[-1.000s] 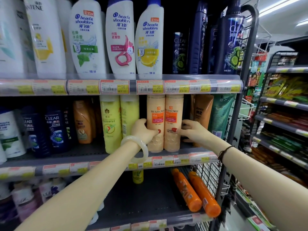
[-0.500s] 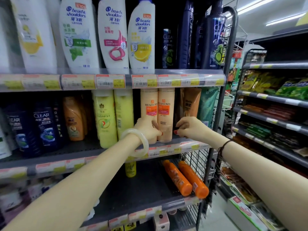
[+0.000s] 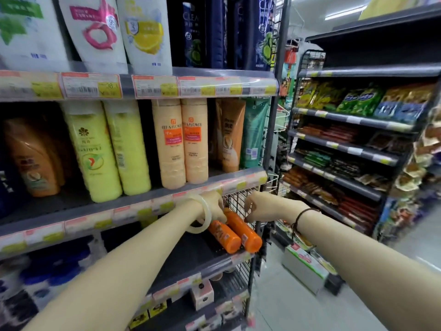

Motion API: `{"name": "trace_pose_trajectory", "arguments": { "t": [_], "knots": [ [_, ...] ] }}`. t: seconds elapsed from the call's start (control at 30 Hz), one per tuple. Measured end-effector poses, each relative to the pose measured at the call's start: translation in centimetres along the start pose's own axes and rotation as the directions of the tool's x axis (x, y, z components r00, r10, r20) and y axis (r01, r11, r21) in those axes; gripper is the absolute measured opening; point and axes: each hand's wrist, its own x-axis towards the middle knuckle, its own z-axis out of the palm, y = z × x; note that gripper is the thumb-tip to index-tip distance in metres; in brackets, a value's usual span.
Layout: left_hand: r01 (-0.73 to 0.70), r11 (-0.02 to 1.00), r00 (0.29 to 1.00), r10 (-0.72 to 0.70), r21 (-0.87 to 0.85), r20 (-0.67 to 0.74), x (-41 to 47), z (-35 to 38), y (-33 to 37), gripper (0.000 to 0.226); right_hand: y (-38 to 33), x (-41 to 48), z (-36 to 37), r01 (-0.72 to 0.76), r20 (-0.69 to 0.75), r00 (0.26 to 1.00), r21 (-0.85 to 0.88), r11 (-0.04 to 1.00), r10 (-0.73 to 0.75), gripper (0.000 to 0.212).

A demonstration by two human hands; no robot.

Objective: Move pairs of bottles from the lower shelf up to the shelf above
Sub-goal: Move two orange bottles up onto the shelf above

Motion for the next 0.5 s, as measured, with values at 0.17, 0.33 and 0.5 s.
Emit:
{"name": "trace_pose_trajectory", "arguments": {
  "t": [0.17,0.33,0.5],
  "knots": [
    [0.036,0.999,0.999,-0.036,0.0,-0.007,3.3,3.2,-1.2,0.032,2.4,2.5,3.3,-0.021,0.053,0.998,-0.024,0.999,0.022,0.048],
    [0.111,0.993,0.994,-0.111,-0.042,-0.007,6.8,5.7,-2.6,0.02,4.3,5.5,4.5,0.022,0.078,0.997,-0.048,0.999,-0.018,0.041],
    [0.202,0.962,0.979,-0.206,-0.182,-0.001,9.9,7.8,-3.5,0.021,5.3,8.6,6.0,0.068,0.113,0.992,-0.047,0.997,-0.062,0.039]
  ]
}}
